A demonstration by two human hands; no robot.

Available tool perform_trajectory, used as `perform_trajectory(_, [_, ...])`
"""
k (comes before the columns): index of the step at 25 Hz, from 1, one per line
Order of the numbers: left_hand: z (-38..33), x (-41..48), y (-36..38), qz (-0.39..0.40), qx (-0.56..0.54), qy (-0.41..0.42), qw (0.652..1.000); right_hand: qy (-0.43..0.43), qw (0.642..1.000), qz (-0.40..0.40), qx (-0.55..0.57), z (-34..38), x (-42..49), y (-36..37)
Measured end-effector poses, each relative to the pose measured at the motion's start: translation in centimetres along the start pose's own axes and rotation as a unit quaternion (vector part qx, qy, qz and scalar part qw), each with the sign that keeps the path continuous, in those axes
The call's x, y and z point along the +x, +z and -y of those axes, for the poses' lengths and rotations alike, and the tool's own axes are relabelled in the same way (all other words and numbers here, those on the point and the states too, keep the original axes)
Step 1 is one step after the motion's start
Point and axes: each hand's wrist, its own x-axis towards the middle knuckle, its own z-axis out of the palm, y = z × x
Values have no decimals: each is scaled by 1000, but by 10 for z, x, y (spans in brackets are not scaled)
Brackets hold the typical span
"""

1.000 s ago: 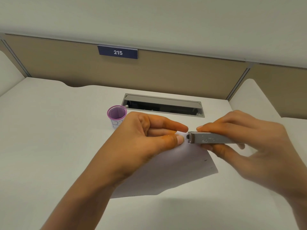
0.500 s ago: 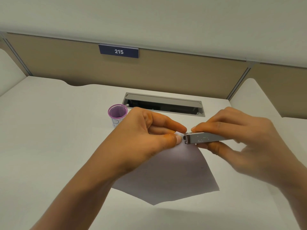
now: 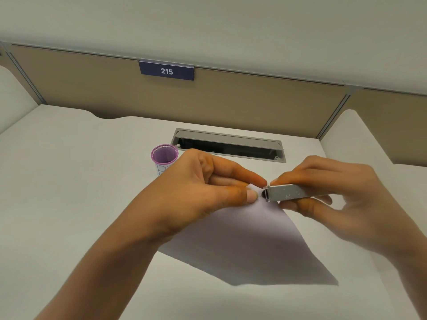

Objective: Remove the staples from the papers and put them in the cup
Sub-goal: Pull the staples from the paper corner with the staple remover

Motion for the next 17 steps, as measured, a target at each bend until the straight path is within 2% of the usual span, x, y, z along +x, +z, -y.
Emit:
perform_trajectory(9, [0,3,4,-12,37,-12,999,-14,991,11,-131,2,-4,-5])
perform_trajectory(17, [1,6,2,9,26,-16,999,-18,998,15,-65,-1,-1,-2])
